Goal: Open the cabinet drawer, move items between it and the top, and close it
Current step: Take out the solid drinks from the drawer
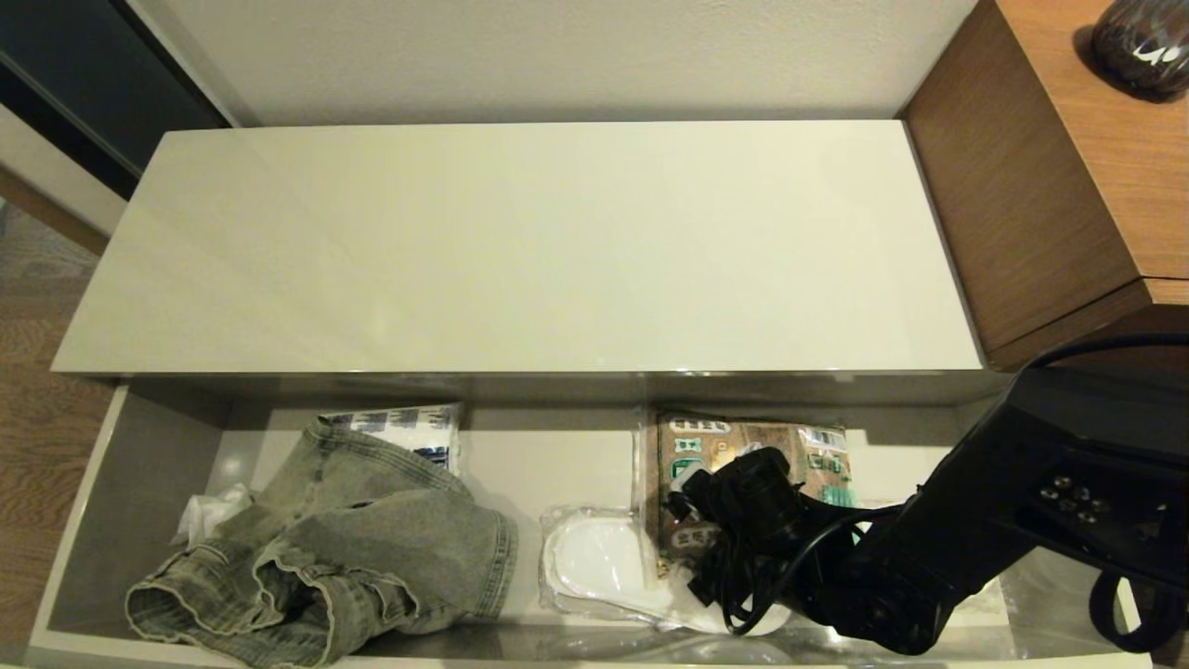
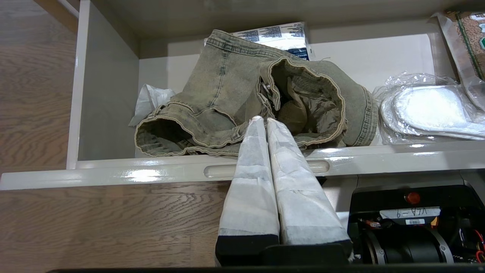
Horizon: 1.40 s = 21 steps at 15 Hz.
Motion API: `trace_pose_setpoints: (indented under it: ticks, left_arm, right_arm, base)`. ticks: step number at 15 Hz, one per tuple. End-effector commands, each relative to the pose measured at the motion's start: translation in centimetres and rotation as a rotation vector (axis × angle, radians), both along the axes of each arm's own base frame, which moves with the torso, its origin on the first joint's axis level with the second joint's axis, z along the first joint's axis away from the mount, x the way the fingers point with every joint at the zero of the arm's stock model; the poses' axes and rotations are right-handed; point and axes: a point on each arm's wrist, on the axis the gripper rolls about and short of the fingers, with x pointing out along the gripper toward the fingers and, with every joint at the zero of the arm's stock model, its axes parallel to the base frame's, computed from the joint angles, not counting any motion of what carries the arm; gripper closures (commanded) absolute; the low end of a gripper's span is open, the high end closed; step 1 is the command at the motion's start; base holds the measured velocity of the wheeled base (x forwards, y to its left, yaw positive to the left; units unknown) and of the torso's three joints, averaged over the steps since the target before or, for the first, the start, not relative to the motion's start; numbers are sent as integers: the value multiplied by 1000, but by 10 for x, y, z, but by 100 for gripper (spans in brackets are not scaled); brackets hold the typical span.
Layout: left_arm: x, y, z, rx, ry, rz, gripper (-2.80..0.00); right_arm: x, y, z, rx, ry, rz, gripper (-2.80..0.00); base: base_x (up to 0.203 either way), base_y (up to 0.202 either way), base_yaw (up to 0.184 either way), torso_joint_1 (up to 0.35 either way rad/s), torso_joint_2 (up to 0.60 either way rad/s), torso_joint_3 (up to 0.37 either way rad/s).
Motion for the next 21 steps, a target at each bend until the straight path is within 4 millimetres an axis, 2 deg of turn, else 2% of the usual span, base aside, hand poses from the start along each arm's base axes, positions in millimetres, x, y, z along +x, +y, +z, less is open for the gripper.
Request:
trace_pose_setpoints:
  ticks: [1, 9, 18, 21]
  left_arm:
    - [0, 0, 0, 1, 3, 0, 0]
    - [0, 0, 0, 0, 3, 0, 0]
    - [0, 0, 0, 1, 1, 0, 0]
    - [0, 0, 0, 1, 1, 2, 0]
  right_arm:
    - [1, 1, -1, -1, -3, 0, -280]
    - [7, -4, 1, 15, -2, -11, -280]
    - [11, -1, -2, 35, 6, 2, -280]
    - [17, -7, -1, 36, 2, -24, -280]
  base:
    - [0, 0, 0, 0, 0, 0]
    - [0, 0, 0, 0, 0, 0]
    - [0, 0, 0, 0, 0, 0]
    - [0, 0, 0, 0, 0, 0]
